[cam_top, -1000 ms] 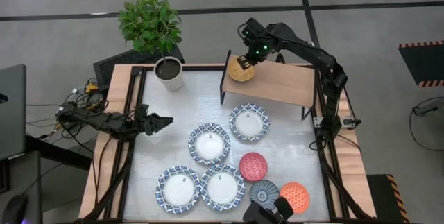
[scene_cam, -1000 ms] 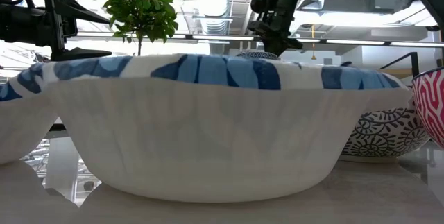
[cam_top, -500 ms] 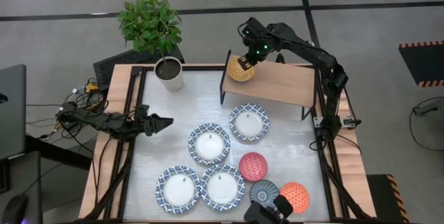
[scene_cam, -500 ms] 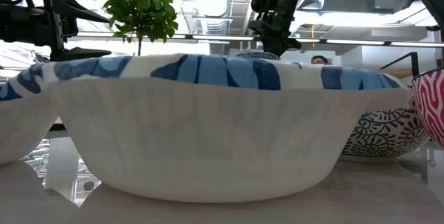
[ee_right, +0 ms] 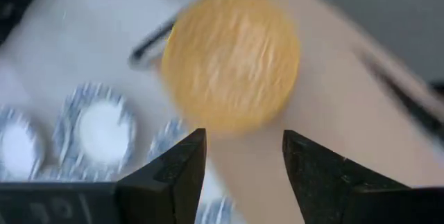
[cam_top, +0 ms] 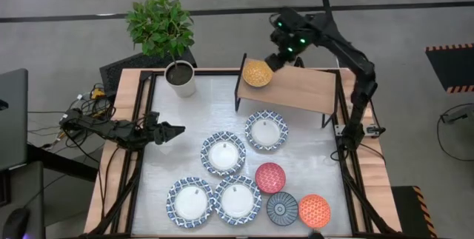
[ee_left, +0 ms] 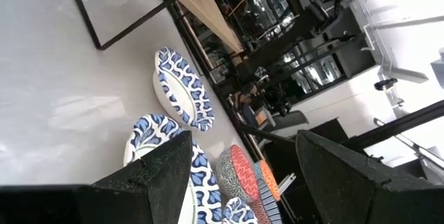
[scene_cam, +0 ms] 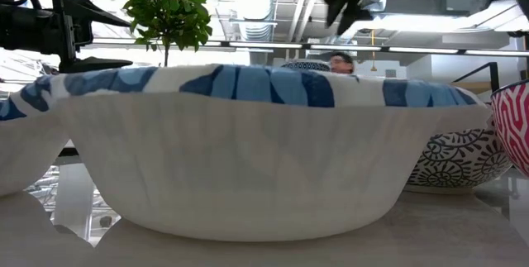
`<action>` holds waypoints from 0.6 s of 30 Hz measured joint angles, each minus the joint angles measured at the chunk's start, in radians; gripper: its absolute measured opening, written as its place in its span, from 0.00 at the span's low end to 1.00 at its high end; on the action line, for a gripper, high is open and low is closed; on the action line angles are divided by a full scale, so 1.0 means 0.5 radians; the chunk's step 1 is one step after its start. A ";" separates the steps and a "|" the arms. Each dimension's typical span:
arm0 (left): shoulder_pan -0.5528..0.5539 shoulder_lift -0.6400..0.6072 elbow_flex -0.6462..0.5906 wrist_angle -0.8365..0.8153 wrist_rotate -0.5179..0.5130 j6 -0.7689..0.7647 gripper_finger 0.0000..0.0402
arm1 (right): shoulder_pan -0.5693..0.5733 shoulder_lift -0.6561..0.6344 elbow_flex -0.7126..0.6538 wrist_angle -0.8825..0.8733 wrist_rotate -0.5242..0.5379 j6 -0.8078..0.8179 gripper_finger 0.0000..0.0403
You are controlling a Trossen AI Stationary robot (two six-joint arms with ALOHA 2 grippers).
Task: Place and stack bowls onto a shelf
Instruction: Stack the orange bowl on top of the yellow bowl on the shelf
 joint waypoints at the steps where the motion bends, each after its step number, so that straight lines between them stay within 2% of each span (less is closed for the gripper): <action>1: 0.000 0.001 0.000 0.009 0.001 -0.018 0.61 | 0.059 -0.047 -0.018 -0.001 0.000 0.016 0.52; 5: 0.001 0.001 0.000 0.157 0.112 -0.044 0.61 | 0.393 -0.321 -0.222 0.024 0.030 0.207 0.51; 9: 0.001 0.015 0.068 0.274 0.194 -0.054 0.61 | 0.792 -0.569 -0.493 0.010 0.276 0.561 0.49; 14: 0.001 0.153 0.403 0.123 0.189 0.066 0.59 | 1.344 -0.828 -0.917 0.002 0.435 1.237 0.49; 18: 0.002 0.406 0.775 -0.110 0.168 0.194 0.57 | 1.811 -0.980 -1.297 0.024 0.473 1.860 0.49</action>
